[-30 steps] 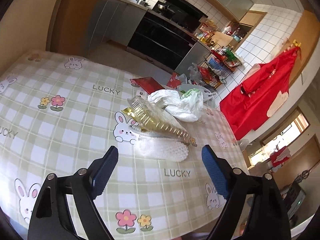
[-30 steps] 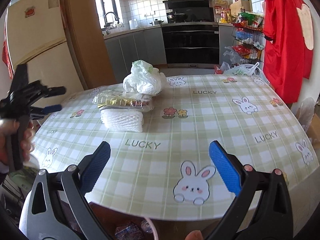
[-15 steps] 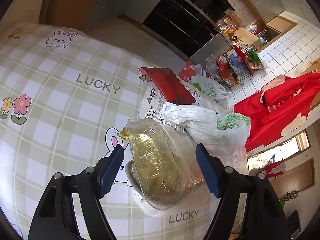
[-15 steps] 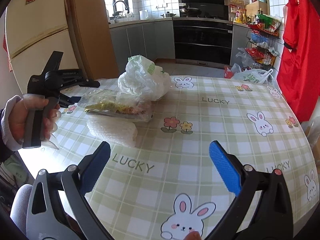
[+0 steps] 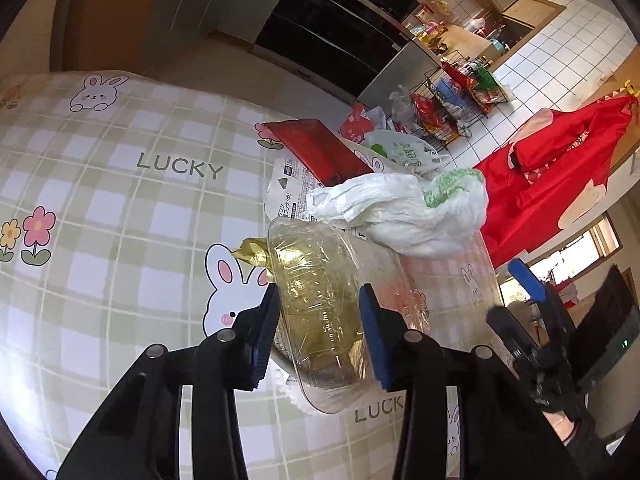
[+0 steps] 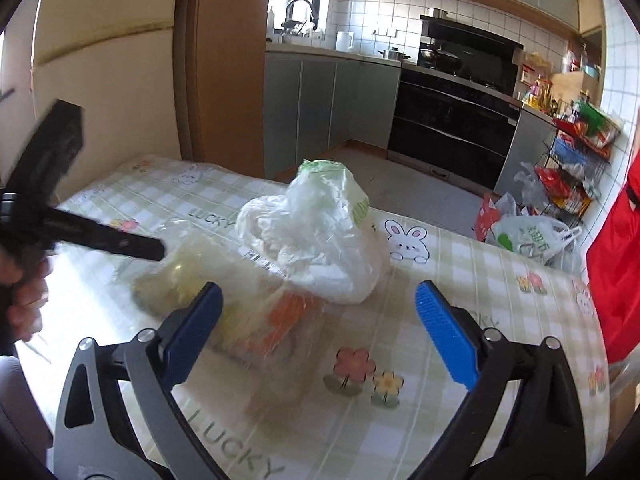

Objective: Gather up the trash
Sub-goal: 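Lift the clear container with the left gripper while the right grasps the white plastic bag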

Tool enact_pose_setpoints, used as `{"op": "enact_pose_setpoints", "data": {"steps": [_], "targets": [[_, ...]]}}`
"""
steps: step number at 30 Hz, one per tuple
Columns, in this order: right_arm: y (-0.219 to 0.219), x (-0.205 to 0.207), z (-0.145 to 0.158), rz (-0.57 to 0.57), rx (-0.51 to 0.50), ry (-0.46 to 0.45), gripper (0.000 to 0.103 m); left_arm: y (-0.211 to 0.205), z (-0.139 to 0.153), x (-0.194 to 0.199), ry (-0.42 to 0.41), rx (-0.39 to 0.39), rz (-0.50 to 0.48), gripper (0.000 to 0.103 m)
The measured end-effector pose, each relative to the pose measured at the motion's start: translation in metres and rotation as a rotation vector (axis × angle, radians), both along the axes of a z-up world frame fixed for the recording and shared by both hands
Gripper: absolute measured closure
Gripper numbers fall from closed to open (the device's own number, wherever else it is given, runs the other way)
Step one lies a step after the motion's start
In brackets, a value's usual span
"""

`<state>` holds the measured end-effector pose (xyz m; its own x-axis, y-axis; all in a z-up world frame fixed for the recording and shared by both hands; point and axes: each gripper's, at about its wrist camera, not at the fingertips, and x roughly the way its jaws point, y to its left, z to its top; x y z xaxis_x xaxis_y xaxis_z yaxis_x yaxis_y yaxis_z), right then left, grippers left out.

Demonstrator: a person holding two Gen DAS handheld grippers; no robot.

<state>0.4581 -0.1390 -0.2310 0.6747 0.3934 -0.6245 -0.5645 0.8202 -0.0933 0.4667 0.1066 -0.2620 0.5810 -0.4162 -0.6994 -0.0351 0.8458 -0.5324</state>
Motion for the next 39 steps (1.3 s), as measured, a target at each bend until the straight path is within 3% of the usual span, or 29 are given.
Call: {"op": "enact_pose_setpoints", "data": {"steps": [5,8,10,12,15,26,31,39], "targets": [[0.013,0.041,-0.006,-0.075,0.013,0.034,0.013,-0.001,0.002,-0.008,-0.005,-0.007,-0.031,0.064],[0.019,0.056,-0.012,-0.079,0.010,0.084,0.020,-0.001,0.003,-0.014,-0.011,-0.013,-0.040,0.065],[0.022,0.061,-0.015,-0.067,0.008,0.125,0.043,-0.003,0.004,-0.018,-0.018,-0.014,-0.055,0.065],[0.021,0.057,-0.014,-0.069,0.024,0.134,0.079,-0.006,0.007,-0.024,-0.027,-0.008,-0.069,0.065],[0.013,0.045,-0.012,-0.087,0.067,0.128,0.088,-0.012,0.012,-0.038,-0.063,-0.005,-0.088,0.065],[-0.043,-0.016,0.035,-0.246,0.174,-0.035,0.093,-0.041,0.045,-0.081,-0.186,0.055,-0.156,0.066],[-0.079,-0.038,0.059,-0.304,0.238,-0.058,0.093,-0.052,0.062,-0.098,-0.238,0.062,-0.179,0.074],[-0.116,-0.092,0.082,-0.311,0.260,-0.082,0.093,-0.067,0.081,-0.118,-0.255,-0.041,-0.200,0.082]]}}
